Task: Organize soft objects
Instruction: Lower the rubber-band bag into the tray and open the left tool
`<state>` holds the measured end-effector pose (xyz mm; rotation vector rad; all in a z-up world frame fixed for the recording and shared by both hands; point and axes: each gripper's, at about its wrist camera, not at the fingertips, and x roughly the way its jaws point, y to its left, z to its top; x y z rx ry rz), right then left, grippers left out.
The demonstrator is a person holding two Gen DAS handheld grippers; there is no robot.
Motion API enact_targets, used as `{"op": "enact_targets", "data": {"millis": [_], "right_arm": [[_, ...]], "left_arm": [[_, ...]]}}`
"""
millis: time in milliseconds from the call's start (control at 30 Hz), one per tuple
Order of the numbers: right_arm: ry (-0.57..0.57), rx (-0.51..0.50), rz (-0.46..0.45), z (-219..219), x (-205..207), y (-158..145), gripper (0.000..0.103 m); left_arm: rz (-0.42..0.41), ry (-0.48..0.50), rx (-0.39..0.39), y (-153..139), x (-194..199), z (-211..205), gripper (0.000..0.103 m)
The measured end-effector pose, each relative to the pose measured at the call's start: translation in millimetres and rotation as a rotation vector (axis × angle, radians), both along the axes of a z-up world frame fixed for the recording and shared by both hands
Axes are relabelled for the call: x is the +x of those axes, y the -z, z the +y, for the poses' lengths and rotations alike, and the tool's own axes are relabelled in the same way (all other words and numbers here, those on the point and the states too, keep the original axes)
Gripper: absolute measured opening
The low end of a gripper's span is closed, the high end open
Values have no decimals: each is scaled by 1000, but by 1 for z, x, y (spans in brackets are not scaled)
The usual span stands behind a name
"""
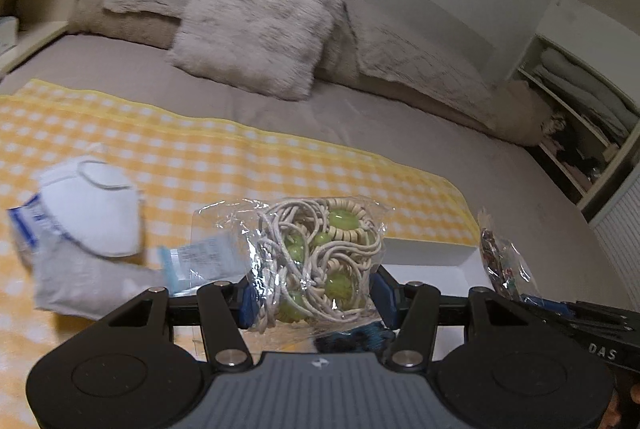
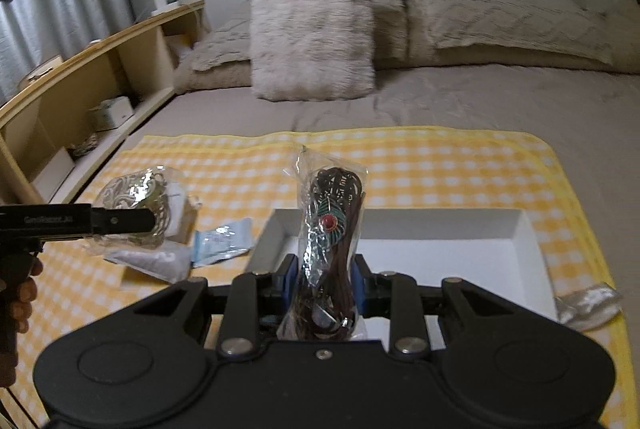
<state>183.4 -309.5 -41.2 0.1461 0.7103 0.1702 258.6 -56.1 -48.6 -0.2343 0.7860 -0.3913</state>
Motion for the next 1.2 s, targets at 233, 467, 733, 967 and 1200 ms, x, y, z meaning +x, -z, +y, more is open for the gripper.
{"op": "enact_targets", "data": {"millis": [233,467,733,967,1200], "right_arm": [[30,-2,36,-20,-6,10,29],[32,-19,85,-30,-2,22,29],[68,-9,126,-46,2,33,29],[62,-15,165,-39,11,45,29],[48,-37,211,-14,20,58,68]], "left_arm": [[27,52,-47,22,26,-36,56],[55,94,-14,47,49,-71,56],[65,56,59,81,67,-86,90],[79,48,62,74,68,-77,91],[93,65,107,60,56,-71,95]]}}
